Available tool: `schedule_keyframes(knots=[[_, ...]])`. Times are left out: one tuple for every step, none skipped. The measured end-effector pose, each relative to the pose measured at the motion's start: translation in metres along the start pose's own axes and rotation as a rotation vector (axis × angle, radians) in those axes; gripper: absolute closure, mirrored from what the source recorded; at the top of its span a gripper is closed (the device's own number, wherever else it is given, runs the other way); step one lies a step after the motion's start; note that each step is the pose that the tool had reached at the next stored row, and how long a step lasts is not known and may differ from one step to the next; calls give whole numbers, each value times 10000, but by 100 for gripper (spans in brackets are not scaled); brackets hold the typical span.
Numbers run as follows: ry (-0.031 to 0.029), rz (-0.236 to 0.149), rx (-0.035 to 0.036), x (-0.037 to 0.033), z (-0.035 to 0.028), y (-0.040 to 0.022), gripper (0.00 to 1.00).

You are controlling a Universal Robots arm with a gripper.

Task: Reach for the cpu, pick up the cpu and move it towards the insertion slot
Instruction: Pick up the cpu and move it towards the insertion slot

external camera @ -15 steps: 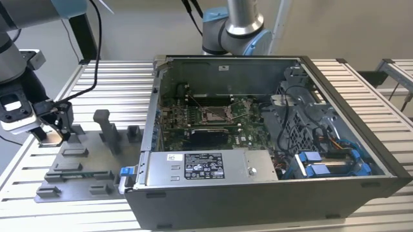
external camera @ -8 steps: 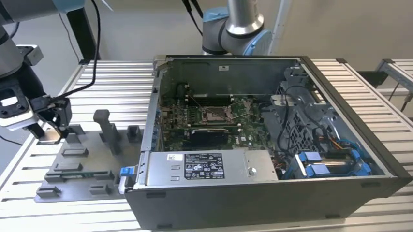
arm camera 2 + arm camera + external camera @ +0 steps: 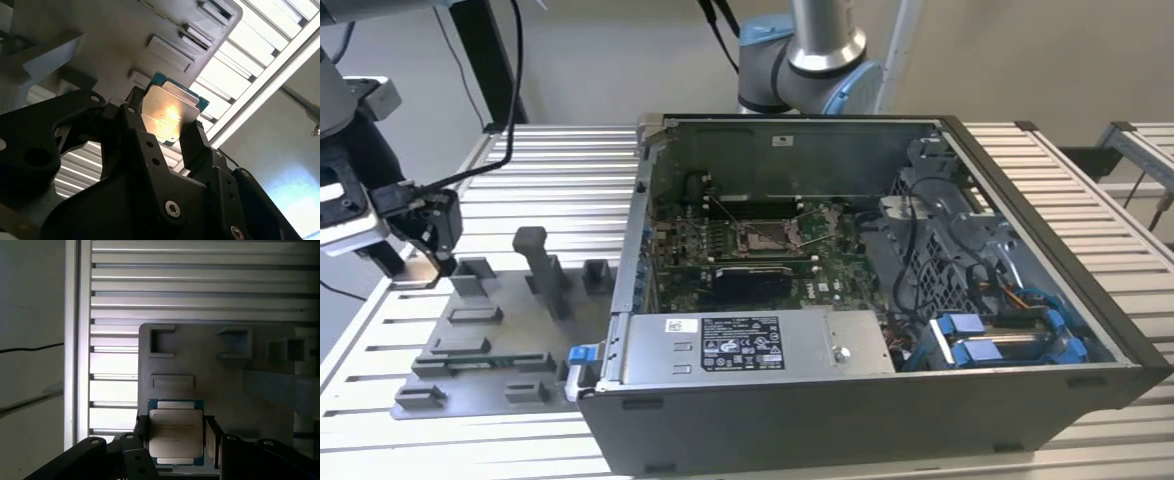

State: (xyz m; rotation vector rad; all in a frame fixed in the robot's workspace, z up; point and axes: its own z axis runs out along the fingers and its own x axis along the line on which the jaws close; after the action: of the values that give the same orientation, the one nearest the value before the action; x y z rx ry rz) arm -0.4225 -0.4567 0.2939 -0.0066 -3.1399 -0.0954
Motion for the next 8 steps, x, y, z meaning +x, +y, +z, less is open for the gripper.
schedule_keyframes(knots=[[0, 0, 0, 0, -10, 1, 100], [0, 0, 0, 0, -19, 1, 100], [0, 0, 0, 0, -27, 2, 100], [1, 0, 0, 0, -34, 2, 100], [0, 0, 0, 0, -40, 2, 100], [0, 0, 0, 0, -46, 3, 100], [0, 0, 0, 0, -51, 3, 100], [-1, 0, -1, 0, -56, 3, 100]])
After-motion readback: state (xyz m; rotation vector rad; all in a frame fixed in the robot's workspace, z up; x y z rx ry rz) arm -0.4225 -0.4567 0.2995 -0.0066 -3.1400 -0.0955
